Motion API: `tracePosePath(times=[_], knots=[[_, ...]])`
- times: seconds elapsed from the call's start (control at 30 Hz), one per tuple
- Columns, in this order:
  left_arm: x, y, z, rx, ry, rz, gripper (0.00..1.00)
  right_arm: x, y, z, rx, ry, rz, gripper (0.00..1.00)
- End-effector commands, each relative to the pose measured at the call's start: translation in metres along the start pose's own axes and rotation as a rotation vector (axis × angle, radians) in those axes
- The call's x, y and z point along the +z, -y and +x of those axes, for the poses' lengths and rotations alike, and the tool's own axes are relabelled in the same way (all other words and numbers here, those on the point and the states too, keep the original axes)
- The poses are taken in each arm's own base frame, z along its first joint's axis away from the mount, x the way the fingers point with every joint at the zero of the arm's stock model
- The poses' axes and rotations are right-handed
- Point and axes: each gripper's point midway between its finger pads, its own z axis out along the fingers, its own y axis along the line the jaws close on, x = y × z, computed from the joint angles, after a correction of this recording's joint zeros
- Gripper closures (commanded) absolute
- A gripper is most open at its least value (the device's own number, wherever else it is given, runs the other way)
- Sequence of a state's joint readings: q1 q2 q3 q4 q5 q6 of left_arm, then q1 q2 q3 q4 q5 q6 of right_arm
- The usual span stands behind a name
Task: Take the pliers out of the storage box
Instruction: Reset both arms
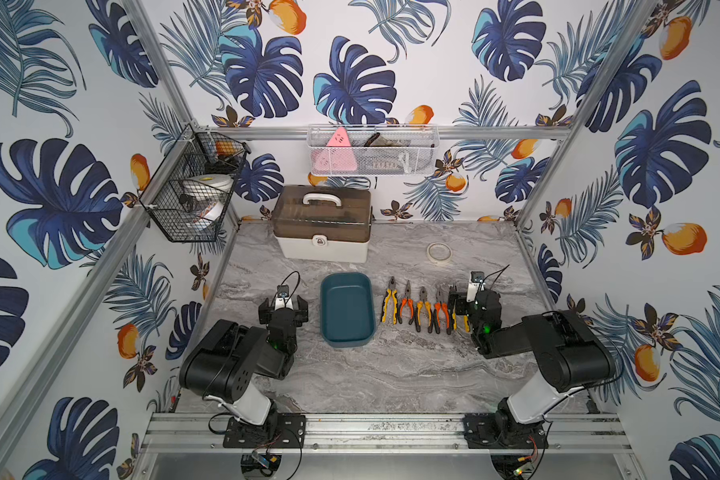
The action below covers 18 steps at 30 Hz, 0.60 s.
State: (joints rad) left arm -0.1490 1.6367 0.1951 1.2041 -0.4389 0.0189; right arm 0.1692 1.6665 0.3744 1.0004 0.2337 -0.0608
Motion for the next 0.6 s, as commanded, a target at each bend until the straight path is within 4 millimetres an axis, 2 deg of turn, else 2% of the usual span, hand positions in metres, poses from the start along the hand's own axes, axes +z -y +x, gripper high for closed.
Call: tracePosePath(times=[0.0,0.1,0.17,0.57], knots=[[0.011,0.016,-0.031,-0.059,0.087,0.078,0.01,0.001,-0.001,-0.004,0.014,0.008,-0.007,0.0],[0.023,0.03,-0.026,-0.014,0.02,0.131,0.01,0.004,-0.001,-0.004,0.023,-0.007,-0.022,0.0],[0.025,0.029,-0.022,-0.015,-0.02,0.13,0.01,0.006,0.0,-0.003,0.031,-0.02,-0.033,0.0],[0.025,0.028,-0.024,-0.017,-0.009,0.123,0.01,0.005,-0.004,-0.003,0.024,-0.016,-0.071,0.0]])
